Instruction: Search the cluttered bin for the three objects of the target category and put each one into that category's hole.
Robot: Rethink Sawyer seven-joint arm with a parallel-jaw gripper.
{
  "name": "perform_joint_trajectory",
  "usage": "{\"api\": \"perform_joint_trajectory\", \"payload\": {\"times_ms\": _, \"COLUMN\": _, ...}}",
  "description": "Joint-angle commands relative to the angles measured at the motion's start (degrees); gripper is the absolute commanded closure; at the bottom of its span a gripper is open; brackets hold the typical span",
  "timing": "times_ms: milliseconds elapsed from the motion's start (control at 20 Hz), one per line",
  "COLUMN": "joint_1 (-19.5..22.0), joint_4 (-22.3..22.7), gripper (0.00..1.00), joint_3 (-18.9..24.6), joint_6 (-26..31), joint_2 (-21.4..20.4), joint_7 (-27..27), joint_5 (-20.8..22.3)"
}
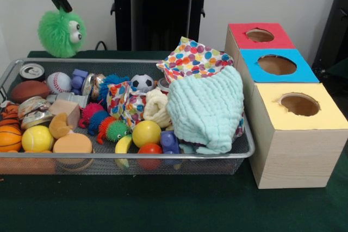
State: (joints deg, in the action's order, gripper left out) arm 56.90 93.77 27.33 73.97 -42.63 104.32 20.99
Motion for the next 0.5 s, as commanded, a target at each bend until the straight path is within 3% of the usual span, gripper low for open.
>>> {"api": "perform_joint_trajectory", "payload": {"times_ms": 50, "joint_1": -0.2, "joint_4": 4.0, "gripper": 1.00, "joint_3": 3.0, "joint_6": -3.0, "joint_2": 1.3, "joint_7": -7.6, "joint_5": -0.8}}
{"api": "perform_joint_trajectory", "payload": {"times_ms": 200, "joint_1": -0.2, "joint_4": 3.7, "gripper": 1.00, "joint_3": 3.2, "joint_6": -3.0, "joint_2": 1.5, "joint_7": -8.1, "joint_5": -0.6}}
{"api": "perform_joint_trajectory", "payload": {"times_ms": 250, "joint_1": 0.1, "joint_4": 4.0, "gripper": 0.00, "joint_3": 3.5, "joint_6": -4.7, "joint_2": 1.3, "joint_7": -8.1, "joint_5": -0.6}}
{"api": "perform_joint_trajectory", "payload": {"times_ms": 500, "joint_1": -0.2, "joint_4": 3.0, "gripper": 0.00, "joint_3": 3.6, "joint_6": -3.4, "joint_2": 1.5, "joint_7": -9.0, "joint_5": 0.0}}
